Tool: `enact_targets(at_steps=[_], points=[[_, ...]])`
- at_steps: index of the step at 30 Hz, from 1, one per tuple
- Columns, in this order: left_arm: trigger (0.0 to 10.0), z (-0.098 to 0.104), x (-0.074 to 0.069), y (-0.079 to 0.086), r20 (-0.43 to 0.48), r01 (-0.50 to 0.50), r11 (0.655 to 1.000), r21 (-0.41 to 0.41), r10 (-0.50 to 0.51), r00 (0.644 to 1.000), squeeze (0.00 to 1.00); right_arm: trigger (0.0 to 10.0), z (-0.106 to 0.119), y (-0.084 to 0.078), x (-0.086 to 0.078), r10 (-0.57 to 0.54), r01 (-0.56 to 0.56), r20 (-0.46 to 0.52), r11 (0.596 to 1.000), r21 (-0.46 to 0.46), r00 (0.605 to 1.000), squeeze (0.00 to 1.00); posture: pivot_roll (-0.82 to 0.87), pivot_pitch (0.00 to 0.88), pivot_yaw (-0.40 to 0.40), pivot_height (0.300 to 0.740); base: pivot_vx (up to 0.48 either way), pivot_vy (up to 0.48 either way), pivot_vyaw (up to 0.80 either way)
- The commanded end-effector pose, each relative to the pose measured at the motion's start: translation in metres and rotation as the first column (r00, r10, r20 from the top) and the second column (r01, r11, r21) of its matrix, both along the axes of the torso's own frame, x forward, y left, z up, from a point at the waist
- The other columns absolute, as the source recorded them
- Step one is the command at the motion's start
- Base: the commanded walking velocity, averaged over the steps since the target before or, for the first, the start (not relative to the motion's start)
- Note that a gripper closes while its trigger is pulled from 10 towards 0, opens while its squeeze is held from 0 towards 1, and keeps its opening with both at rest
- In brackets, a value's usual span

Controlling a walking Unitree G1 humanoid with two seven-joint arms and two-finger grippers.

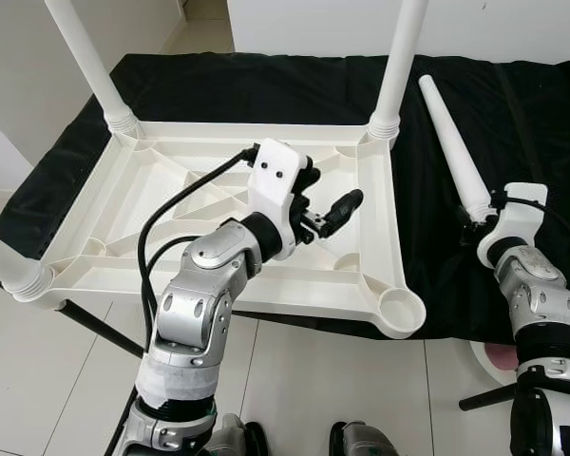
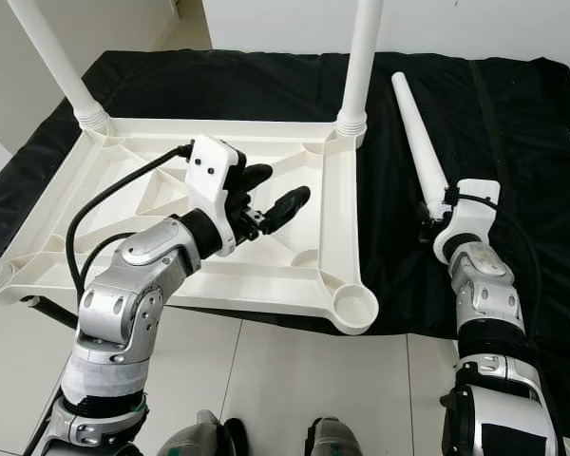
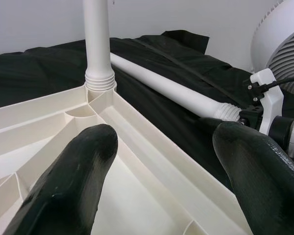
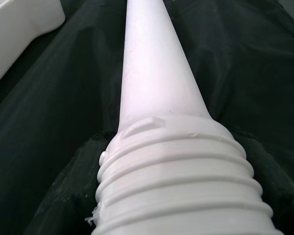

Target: Building children table

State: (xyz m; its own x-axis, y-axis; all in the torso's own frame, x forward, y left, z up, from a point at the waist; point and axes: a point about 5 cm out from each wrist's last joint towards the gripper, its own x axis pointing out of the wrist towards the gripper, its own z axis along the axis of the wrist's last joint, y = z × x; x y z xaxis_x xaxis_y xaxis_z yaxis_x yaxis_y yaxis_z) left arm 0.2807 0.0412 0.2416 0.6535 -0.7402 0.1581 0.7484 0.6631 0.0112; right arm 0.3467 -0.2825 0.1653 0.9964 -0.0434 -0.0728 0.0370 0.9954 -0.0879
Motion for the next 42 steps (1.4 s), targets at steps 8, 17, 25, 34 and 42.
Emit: enact_targets(at_steps=[8,17,25,34,42], points=[[10.0,0.005,0.003,0.004,0.004,-0.113,0.993,-0.018,0.113,0.994,0.00,0.0,-0.019,0.018,-0.002,0.073,-0.073,-0.025,0.997,-0.014,0.997,0.00,-0.08,0.113,0.114,0.740,0.000,0.000,0.00],[10.0,0.007,0.006,0.005,0.014,-0.111,0.993,-0.026,0.112,0.994,0.00,10.0,0.038,0.030,-0.014,0.035,-0.056,0.408,0.998,0.040,0.912,0.00,-0.09,0.117,0.118,0.740,0.000,0.000,0.00],[10.0,0.005,0.007,0.009,0.037,-0.072,0.997,0.017,0.071,0.997,0.00,10.0,0.056,0.037,-0.023,0.028,-0.066,0.525,0.996,0.054,0.850,0.00,-0.09,0.114,0.117,0.740,0.000,0.000,0.00],[10.0,0.006,0.012,0.020,0.065,-0.044,0.996,0.072,0.039,0.997,0.00,10.0,0.095,0.061,-0.031,0.102,-0.165,0.693,0.986,0.024,0.714,0.00,-0.10,0.112,0.140,0.740,0.000,0.000,0.00],[10.0,0.013,0.018,0.028,0.053,-0.006,0.998,0.064,0.003,0.999,0.00,10.0,0.156,0.085,-0.039,0.202,-0.219,0.827,0.971,-0.097,0.525,0.00,-0.09,0.111,0.158,0.740,0.000,0.000,0.00]])
